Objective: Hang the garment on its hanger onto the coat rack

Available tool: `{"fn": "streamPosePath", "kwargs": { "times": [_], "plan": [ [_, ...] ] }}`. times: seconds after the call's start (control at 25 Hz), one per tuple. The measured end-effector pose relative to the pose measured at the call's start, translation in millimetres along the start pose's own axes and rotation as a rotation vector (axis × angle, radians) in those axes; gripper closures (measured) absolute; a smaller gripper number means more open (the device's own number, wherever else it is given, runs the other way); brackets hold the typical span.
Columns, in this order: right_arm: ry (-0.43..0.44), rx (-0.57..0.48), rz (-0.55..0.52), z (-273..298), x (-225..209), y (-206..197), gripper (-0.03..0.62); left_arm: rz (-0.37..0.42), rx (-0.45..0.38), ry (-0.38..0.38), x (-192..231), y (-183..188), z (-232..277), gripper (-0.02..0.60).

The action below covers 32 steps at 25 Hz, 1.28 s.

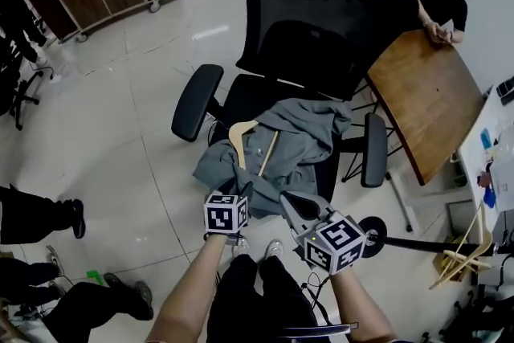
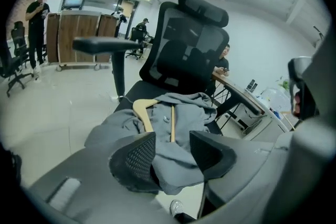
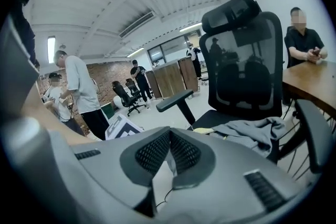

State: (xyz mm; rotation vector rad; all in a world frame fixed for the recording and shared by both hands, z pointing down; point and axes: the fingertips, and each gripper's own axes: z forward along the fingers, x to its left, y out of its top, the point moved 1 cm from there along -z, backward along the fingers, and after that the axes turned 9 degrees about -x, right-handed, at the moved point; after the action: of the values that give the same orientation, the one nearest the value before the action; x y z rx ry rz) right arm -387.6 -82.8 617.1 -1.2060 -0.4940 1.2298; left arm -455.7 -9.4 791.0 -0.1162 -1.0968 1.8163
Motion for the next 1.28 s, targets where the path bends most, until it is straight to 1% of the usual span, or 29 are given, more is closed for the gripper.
{"fn": "streamPosePath", "kwargs": {
  "times": [0.04,0.12,0.16,0.32,0.56,0.68,0.76,0.8,0.88,0.92,1.04,1.12,1.2,1.28],
  "plan": [
    [0.001,0.005,0.013,2,-3,-5,0.591,-0.023,0.016,0.015,6,-8,10,0.348],
    [0.003,0.016,0.039,7,-8,-15,0.591,-0.062,0.039,0.036,19,-19,28,0.310],
    [0.003,0.023,0.050,9,-11,-21,0.591,-0.077,0.051,0.044,24,-24,37,0.304],
    [-0.002,0.051,0.083,15,-22,-38,0.591,-0.137,0.096,0.061,39,-40,66,0.301],
    [-0.024,0.079,0.106,13,-35,-50,0.591,-0.209,0.147,-0.014,28,-60,95,0.301],
    [-0.037,0.092,0.113,10,-40,-56,0.591,-0.230,0.166,-0.025,30,-62,106,0.301],
    [-0.048,0.099,0.124,8,-44,-61,0.591,-0.225,0.187,-0.022,34,-62,110,0.310],
    [-0.052,0.102,0.130,6,-45,-64,0.591,-0.217,0.197,-0.011,37,-63,111,0.335],
    [-0.058,0.106,0.136,5,-47,-67,0.591,-0.210,0.206,0.018,44,-63,111,0.411],
    [-0.059,0.107,0.137,5,-47,-68,0.591,-0.210,0.211,0.028,46,-63,111,0.436],
    [-0.059,0.107,0.139,5,-46,-69,0.591,-0.215,0.240,0.073,49,-64,112,0.459],
    [-0.058,0.102,0.139,4,-43,-68,0.591,-0.225,0.221,0.106,50,-59,110,0.468],
    [-0.059,0.097,0.137,2,-42,-64,0.591,-0.219,0.145,0.123,48,-46,103,0.476],
    [-0.063,0.092,0.136,-2,-42,-63,0.591,-0.171,0.052,0.122,43,-25,95,0.483]
  ]
}}
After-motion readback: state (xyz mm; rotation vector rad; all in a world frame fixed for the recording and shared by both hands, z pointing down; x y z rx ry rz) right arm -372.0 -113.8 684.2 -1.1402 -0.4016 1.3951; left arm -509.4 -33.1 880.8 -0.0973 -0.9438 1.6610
